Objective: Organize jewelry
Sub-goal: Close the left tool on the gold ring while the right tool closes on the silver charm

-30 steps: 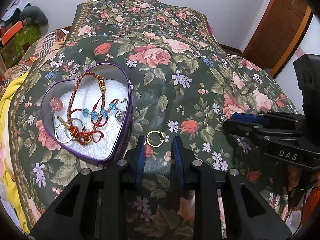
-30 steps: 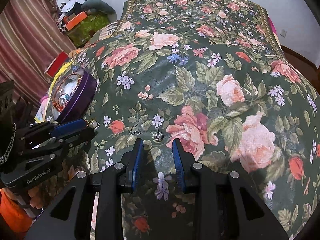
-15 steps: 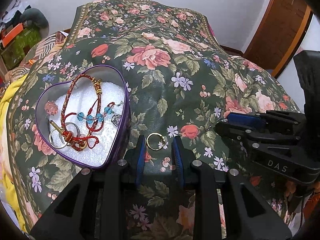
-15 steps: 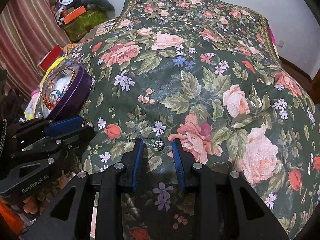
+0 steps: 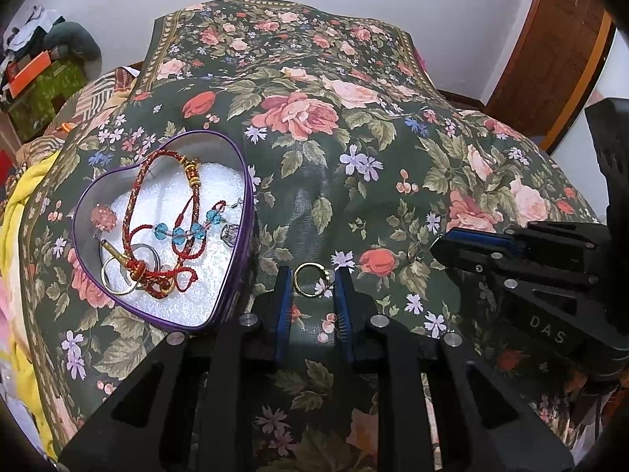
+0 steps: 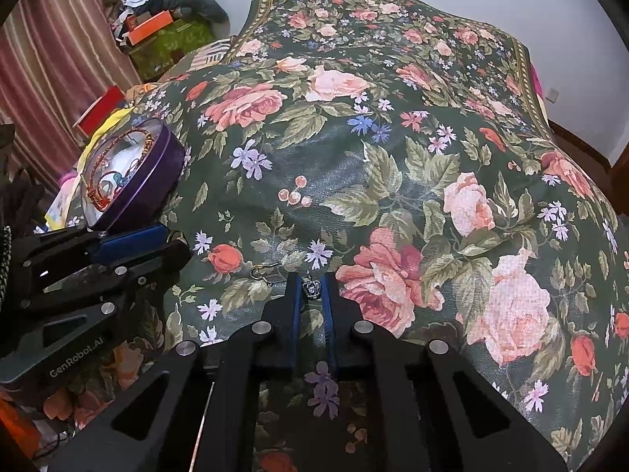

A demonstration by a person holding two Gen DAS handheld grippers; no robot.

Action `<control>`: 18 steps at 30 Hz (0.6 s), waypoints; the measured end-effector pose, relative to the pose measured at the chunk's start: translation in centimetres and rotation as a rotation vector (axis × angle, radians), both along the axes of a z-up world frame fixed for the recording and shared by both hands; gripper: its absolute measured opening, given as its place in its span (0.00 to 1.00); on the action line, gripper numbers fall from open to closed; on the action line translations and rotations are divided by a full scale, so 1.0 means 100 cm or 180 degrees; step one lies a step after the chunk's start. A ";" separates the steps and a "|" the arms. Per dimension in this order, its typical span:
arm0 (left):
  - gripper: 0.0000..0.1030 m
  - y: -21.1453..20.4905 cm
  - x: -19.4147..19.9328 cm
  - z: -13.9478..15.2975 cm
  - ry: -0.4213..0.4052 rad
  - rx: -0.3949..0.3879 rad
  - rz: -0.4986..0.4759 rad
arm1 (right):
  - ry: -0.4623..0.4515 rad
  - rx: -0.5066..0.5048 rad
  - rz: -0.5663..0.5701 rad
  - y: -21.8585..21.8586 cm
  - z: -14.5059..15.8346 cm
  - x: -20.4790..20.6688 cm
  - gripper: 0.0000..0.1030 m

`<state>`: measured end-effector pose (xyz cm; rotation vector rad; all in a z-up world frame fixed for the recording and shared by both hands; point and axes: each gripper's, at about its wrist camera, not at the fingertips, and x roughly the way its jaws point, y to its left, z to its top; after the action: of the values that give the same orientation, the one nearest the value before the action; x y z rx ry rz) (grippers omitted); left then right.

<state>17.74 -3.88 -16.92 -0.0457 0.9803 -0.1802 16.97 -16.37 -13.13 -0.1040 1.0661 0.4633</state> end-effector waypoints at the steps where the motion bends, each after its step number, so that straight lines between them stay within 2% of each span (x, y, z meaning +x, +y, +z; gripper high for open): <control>1: 0.20 0.001 -0.001 0.001 0.0001 -0.0012 0.0008 | -0.0013 0.0011 -0.0004 0.000 0.001 -0.001 0.09; 9: 0.20 0.004 -0.014 0.013 -0.0063 -0.0058 0.0018 | -0.0155 0.0144 -0.0079 -0.007 0.018 -0.008 0.09; 18: 0.20 0.014 -0.029 0.048 -0.0309 -0.0146 0.0054 | -0.0357 0.0310 -0.0108 -0.011 0.048 -0.014 0.09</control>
<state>14.86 -2.46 -12.16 -0.0864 0.8787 -0.1876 15.60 -17.46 -8.29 -0.0254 0.9324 0.4726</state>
